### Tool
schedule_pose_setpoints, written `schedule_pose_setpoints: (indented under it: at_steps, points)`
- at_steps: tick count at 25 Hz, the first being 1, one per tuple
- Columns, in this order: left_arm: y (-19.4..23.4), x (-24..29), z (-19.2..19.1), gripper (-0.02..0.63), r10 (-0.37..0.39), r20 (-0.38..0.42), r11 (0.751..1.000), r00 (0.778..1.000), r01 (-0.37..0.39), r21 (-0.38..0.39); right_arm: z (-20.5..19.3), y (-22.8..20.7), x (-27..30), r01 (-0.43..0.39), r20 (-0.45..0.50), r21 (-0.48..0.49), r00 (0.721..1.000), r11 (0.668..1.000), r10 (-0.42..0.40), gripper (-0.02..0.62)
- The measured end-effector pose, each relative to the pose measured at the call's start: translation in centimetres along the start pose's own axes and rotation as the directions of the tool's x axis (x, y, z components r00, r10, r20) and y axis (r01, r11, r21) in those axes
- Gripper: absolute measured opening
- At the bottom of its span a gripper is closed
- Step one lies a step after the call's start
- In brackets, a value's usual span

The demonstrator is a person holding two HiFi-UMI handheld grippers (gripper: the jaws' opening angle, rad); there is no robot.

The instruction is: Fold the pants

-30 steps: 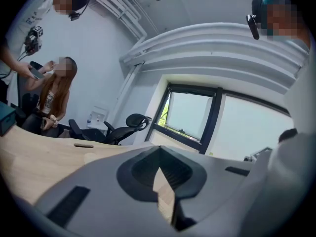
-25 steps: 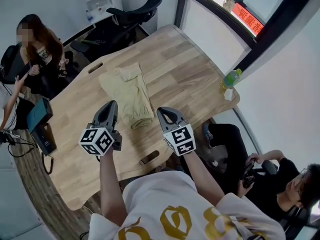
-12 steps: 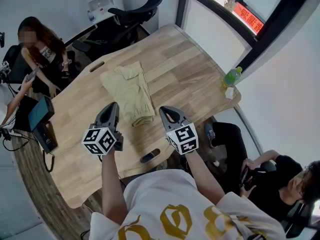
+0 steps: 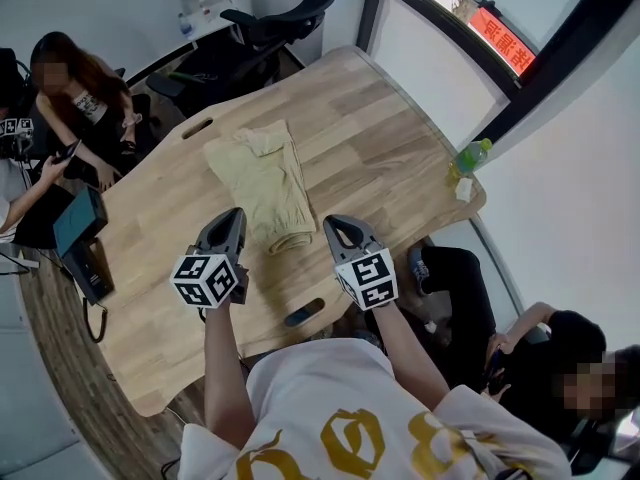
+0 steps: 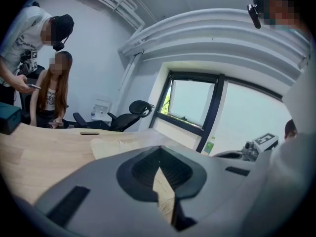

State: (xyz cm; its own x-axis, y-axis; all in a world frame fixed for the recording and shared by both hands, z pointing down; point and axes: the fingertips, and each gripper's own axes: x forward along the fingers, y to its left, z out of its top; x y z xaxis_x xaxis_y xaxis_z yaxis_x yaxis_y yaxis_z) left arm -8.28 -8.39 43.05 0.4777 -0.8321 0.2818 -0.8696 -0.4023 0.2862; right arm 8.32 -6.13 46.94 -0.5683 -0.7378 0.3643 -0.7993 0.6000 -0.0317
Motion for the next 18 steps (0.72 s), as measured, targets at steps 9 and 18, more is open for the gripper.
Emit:
schedule_pose_setpoints:
  at_steps: [9,18]
  points:
    - [1.0,1.0,-3.1,0.008,-0.009,-0.131,0.998,0.991,0.016,0.053,-1.2,1.3,1.7,-0.036,-0.053,-0.018,0.998,0.999,0.035,0.008]
    - [0.9,2.3,-6.8,0.009,-0.023,-0.25,0.992,0.968,0.053,0.113,-3.1,2.5,3.7,-0.098,-0.124,-0.049,0.988,0.994,0.091,0.009]
